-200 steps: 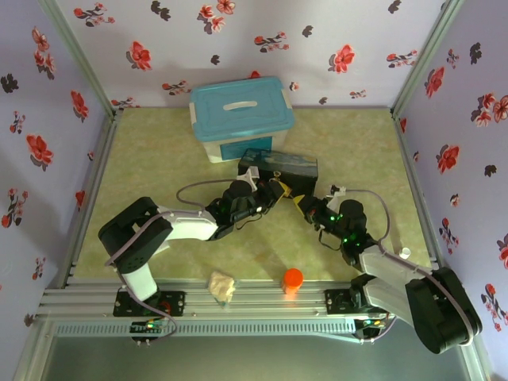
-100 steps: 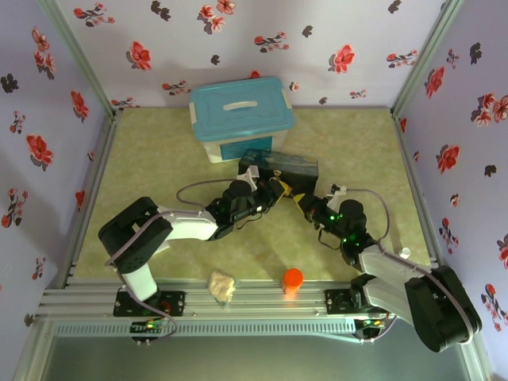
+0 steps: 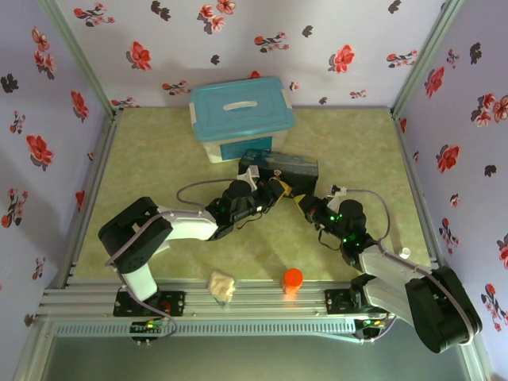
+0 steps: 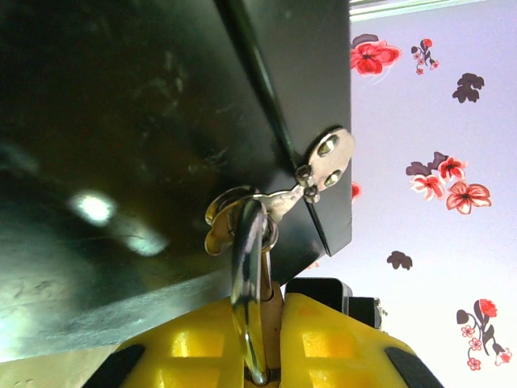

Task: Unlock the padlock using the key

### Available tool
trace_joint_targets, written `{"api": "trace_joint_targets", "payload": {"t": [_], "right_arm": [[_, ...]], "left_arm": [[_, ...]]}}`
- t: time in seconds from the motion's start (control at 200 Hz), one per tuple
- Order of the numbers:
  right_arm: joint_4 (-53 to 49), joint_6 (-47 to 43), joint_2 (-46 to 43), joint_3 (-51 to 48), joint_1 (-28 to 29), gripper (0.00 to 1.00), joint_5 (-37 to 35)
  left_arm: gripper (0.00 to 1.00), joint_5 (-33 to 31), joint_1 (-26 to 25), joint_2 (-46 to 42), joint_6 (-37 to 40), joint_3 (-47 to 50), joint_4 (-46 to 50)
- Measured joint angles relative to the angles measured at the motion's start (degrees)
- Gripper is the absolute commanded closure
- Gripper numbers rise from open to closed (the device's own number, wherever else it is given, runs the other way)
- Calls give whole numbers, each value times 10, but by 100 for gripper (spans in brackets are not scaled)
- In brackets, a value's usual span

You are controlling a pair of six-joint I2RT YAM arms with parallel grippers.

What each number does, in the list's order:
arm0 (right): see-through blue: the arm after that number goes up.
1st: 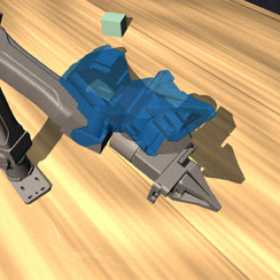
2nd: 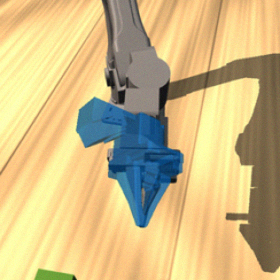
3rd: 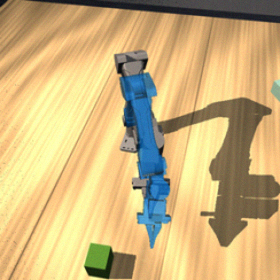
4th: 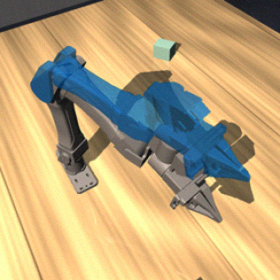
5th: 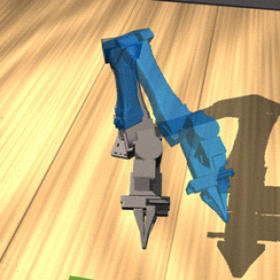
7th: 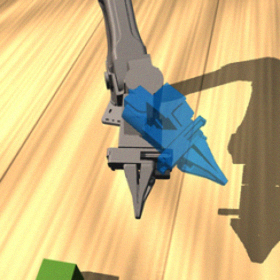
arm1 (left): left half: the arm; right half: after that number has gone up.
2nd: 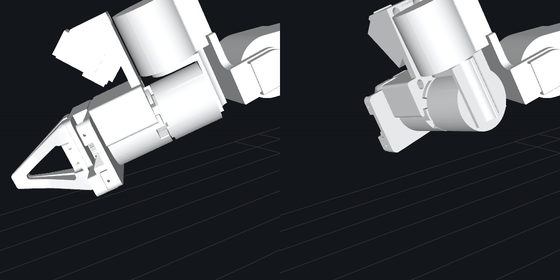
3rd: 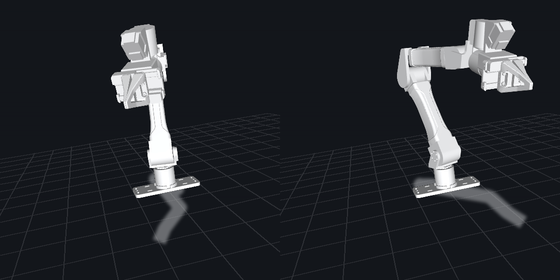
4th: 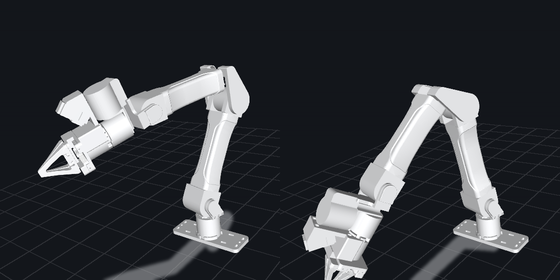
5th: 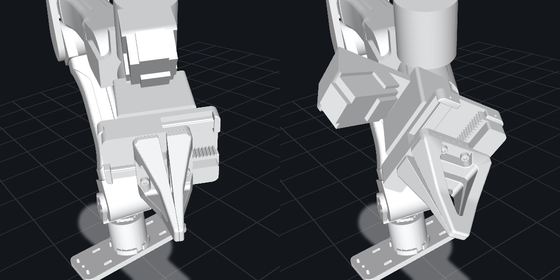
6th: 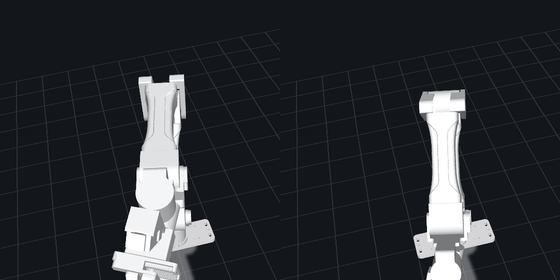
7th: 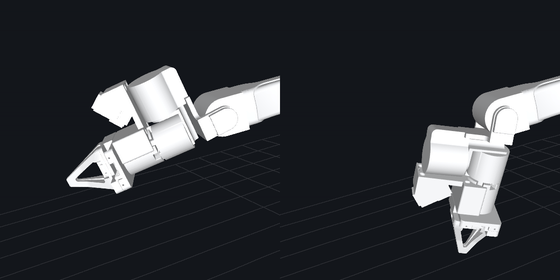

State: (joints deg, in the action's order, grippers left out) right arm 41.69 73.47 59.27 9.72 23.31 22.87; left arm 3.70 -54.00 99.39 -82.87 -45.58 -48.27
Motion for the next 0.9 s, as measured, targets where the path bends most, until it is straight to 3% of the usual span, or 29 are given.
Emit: {"api": "trace_joint_targets", "payload": {"t": [0.9], "right_arm": [[3,0,-11,0,0,100,-4]], "left_arm": [[100,0,-1,0,0,0,3]]}}
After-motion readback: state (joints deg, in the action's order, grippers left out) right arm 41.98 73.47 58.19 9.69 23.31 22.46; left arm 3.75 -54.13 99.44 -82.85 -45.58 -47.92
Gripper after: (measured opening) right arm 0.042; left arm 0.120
